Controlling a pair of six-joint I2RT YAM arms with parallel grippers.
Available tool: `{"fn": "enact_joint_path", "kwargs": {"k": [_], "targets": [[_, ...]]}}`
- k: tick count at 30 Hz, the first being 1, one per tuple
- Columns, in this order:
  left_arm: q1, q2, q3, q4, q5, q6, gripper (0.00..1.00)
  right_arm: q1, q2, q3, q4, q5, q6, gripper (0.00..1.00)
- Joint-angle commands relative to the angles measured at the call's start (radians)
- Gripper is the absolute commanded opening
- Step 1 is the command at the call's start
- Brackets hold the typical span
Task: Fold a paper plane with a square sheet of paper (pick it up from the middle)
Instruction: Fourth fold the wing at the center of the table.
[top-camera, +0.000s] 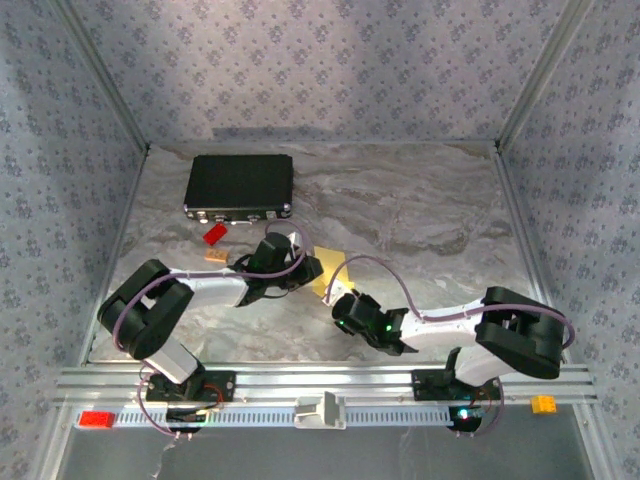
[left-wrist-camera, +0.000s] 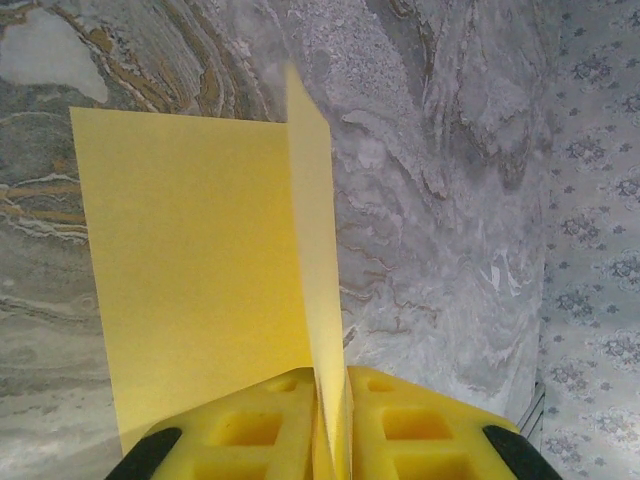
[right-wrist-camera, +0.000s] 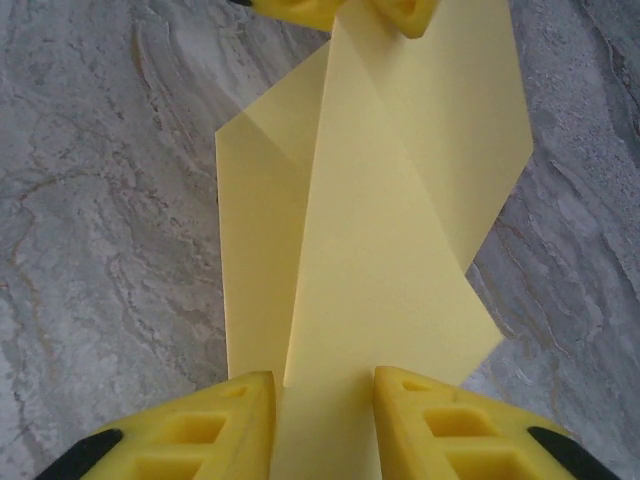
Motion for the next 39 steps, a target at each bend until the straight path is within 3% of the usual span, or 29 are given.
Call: {"fn": "enact_joint_path", "kwargs": {"k": [1, 6, 9, 18, 23, 27, 32, 39], "targets": [[-0.003, 0.009, 0.033, -0.009, 0.014, 0.022, 0.18, -0.004, -0.002, 0.013, 0.003, 0.029, 0.025, 0.27], [0.007, 0.011, 0.04, -0.026, 0.013, 0.029, 0.32, -0.012, -0.019, -0.001, 0.01, 0.006, 0.027, 0.17], [0.015, 0.015, 0.054, -0.049, 0.012, 0.042, 0.46, -0.017, -0.022, -0.007, 0.015, -0.008, 0.028, 0.14], [0.027, 0.051, 0.08, -0.08, 0.027, 0.044, 0.52, -0.034, -0.031, -0.026, 0.032, -0.025, 0.055, 0.13], [0.029, 0.061, 0.087, -0.084, 0.03, 0.039, 0.46, -0.039, -0.044, -0.039, 0.048, -0.038, 0.057, 0.13], [0.031, 0.066, 0.102, -0.1, 0.038, 0.036, 0.29, -0.043, -0.047, -0.039, 0.043, -0.041, 0.059, 0.15], [0.03, 0.063, 0.105, -0.109, 0.046, 0.018, 0.16, -0.05, -0.044, -0.033, 0.04, -0.038, 0.066, 0.19], [0.031, 0.063, 0.109, -0.117, 0.053, 0.012, 0.13, -0.058, -0.038, -0.02, 0.037, -0.029, 0.059, 0.23]]}}
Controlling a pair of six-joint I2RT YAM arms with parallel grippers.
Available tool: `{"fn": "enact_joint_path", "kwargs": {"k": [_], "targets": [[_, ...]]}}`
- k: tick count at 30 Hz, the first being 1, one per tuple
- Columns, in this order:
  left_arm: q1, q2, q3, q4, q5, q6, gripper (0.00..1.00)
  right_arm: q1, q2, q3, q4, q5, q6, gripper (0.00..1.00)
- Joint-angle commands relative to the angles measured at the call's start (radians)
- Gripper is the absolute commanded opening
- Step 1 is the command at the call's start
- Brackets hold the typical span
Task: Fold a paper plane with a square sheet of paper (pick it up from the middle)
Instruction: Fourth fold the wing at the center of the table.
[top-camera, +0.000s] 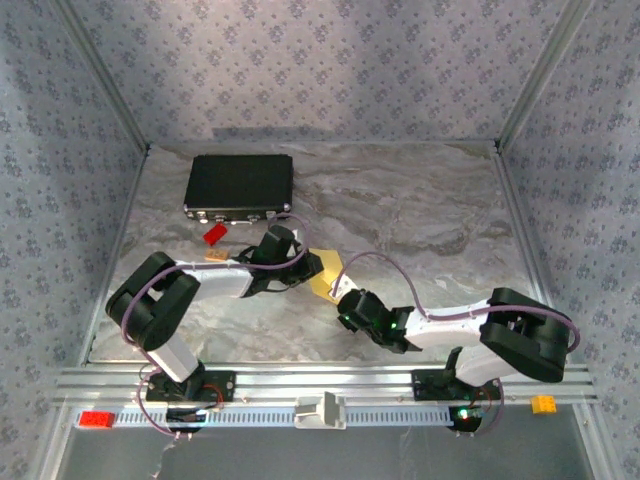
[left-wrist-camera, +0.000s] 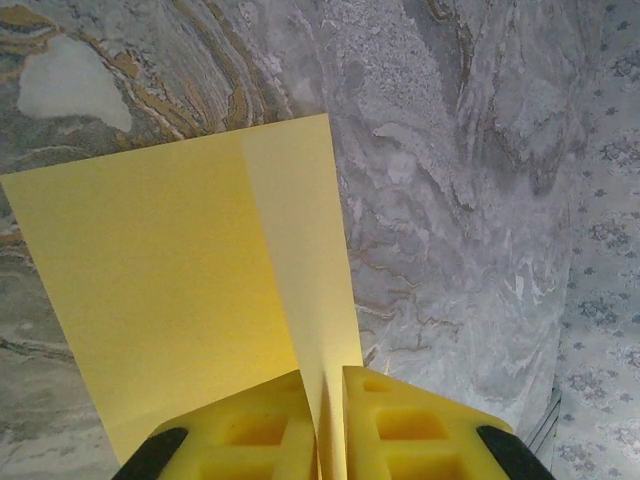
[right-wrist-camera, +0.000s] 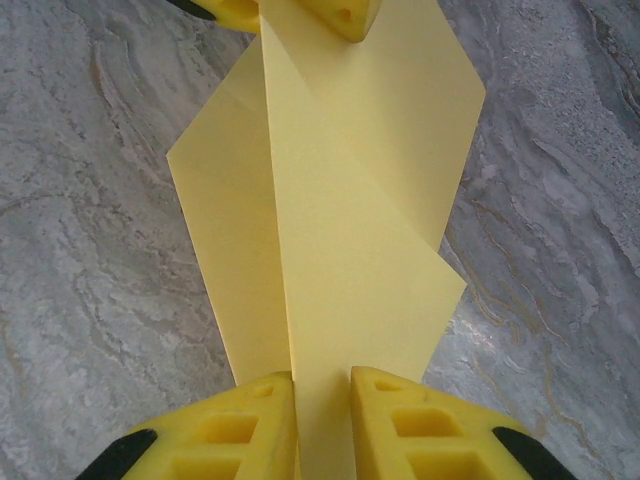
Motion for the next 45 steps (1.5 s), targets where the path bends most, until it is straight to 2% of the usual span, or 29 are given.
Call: {"fn": "enact_joint_path", "kwargs": {"k": [1, 12, 23, 39, 42, 45], "targets": [[0.004, 0.005, 0.027, -0.013, 0.029, -0.006, 0.13, -0.01, -0.007, 0.011, 0.007, 0.011, 0.008, 0.24], [0.004, 0.012, 0.033, -0.012, 0.042, 0.001, 0.13, -0.016, 0.042, 0.048, 0.016, 0.013, -0.028, 0.28], [0.003, 0.018, 0.038, -0.011, 0.045, 0.003, 0.13, -0.023, 0.05, 0.047, 0.013, 0.022, -0.032, 0.29], [0.012, 0.017, 0.036, -0.02, 0.044, 0.006, 0.14, -0.034, 0.06, 0.046, 0.016, 0.012, -0.013, 0.14], [0.013, 0.012, 0.033, -0.022, 0.043, 0.008, 0.14, -0.036, 0.058, 0.05, 0.018, -0.009, -0.009, 0.14], [0.015, 0.013, 0.035, -0.023, 0.046, 0.009, 0.14, -0.037, 0.056, 0.056, 0.011, -0.011, 0.004, 0.2]]}}
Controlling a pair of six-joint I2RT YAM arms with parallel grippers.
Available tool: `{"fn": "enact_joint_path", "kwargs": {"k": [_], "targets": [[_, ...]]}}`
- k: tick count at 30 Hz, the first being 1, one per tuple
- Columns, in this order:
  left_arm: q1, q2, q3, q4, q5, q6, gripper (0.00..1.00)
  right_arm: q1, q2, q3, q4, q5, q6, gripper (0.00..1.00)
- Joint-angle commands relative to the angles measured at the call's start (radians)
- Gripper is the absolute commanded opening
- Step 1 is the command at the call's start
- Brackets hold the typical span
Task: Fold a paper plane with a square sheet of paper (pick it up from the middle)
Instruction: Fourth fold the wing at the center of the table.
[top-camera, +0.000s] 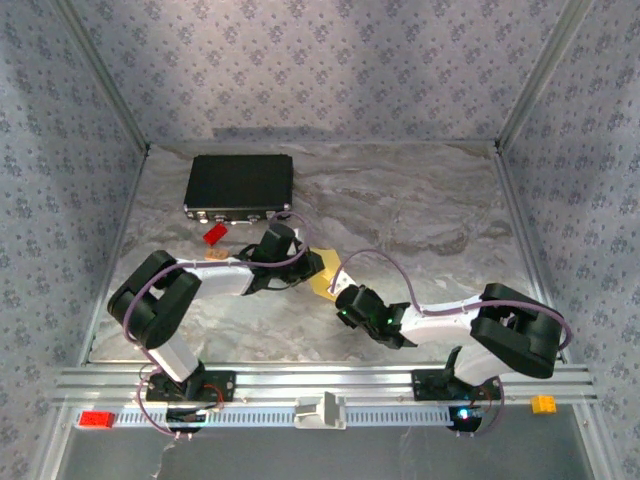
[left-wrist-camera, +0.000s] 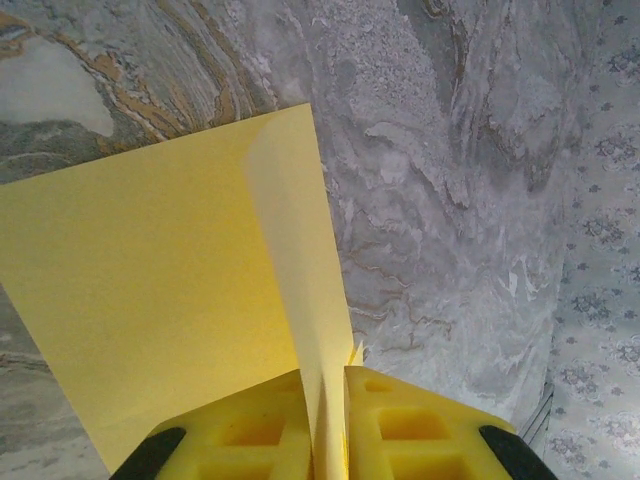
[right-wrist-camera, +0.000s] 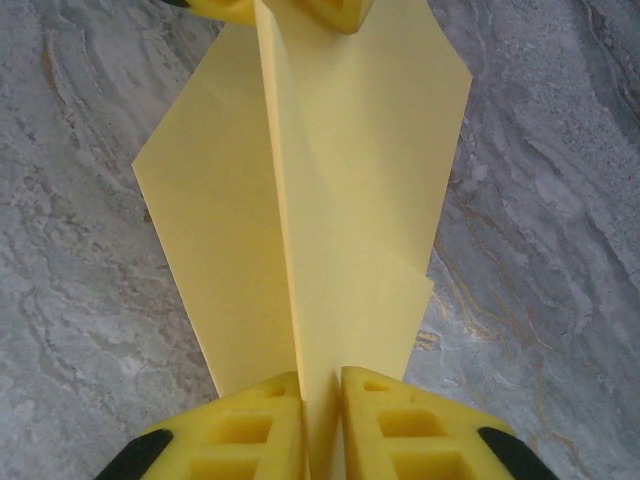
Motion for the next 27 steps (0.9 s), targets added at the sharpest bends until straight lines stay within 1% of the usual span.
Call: {"fn": "enact_joint_path", "kwargs": {"k": [1, 8, 16, 22, 27], "targets": [[0.007, 0.0, 0.017, -0.016, 0.023, 0.008, 0.14, -0.008, 0.004, 0.028, 0.01, -0.009, 0.025, 0.21], [0.007, -0.003, 0.011, -0.017, 0.019, 0.008, 0.14, -0.009, -0.006, 0.029, 0.003, -0.021, 0.022, 0.2], [0.007, -0.006, 0.007, -0.017, 0.019, 0.008, 0.14, -0.012, -0.03, 0.019, -0.002, -0.031, 0.025, 0.22], [0.006, 0.0, 0.007, -0.012, 0.017, 0.005, 0.14, -0.014, -0.032, 0.014, 0.0, -0.039, 0.027, 0.19], [0.006, 0.0, 0.005, -0.01, 0.018, 0.005, 0.13, -0.019, -0.032, 0.015, 0.001, -0.047, 0.026, 0.19]]}}
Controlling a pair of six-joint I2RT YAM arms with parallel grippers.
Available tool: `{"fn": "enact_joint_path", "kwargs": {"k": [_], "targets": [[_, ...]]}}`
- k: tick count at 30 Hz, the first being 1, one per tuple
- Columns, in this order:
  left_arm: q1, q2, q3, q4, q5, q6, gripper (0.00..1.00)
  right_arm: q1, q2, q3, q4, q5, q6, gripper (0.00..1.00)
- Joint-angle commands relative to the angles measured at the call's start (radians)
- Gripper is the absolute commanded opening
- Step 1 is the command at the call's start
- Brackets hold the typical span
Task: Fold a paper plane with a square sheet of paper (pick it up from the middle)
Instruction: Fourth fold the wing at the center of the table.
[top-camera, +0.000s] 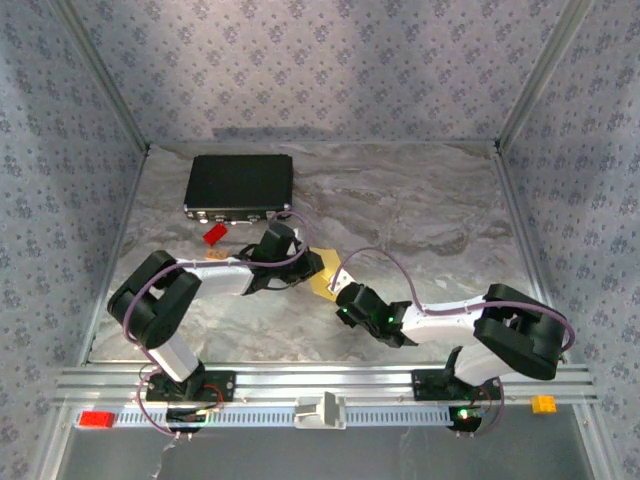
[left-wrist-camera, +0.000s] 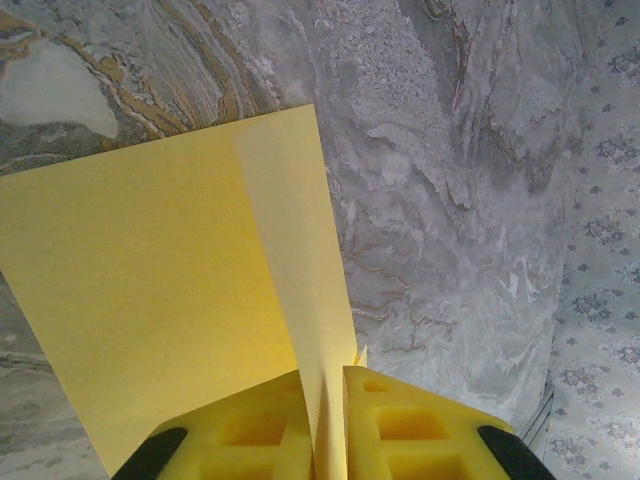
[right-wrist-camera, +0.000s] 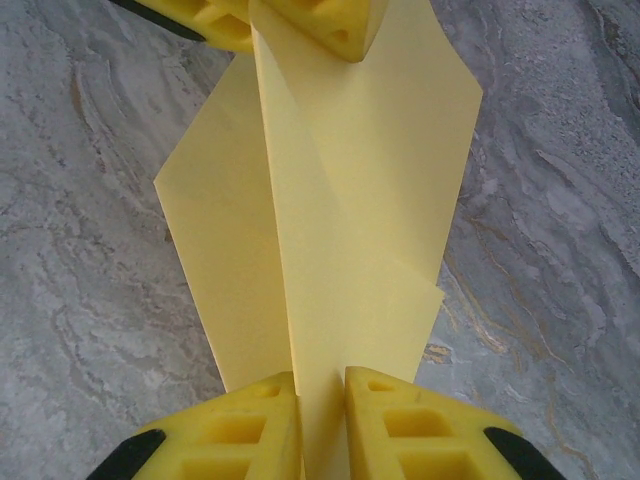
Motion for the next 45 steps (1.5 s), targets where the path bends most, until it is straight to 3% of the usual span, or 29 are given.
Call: {"fn": "enact_joint_path", "kwargs": {"k": [1, 12, 19, 26, 35, 45], "targets": [[0.005, 0.0, 0.005, -0.009, 0.019, 0.006, 0.13, -0.008, -0.015, 0.009, 0.001, -0.006, 0.021, 0.19], [0.005, 0.004, 0.008, -0.009, 0.021, 0.006, 0.13, -0.011, -0.015, 0.013, 0.0, -0.012, 0.031, 0.19], [0.005, 0.0, 0.008, -0.01, 0.02, 0.006, 0.15, -0.016, -0.01, 0.012, -0.012, -0.006, 0.04, 0.11], [0.005, -0.027, 0.009, -0.027, 0.008, 0.015, 0.25, -0.031, -0.009, 0.011, -0.015, -0.045, 0.078, 0.05], [0.008, -0.138, -0.003, -0.138, -0.09, 0.046, 0.48, -0.083, -0.004, 0.006, 0.004, -0.17, 0.148, 0.02], [0.018, -0.21, -0.029, -0.193, -0.131, 0.061, 0.51, -0.166, 0.013, -0.042, 0.089, -0.358, 0.23, 0.0]]}}
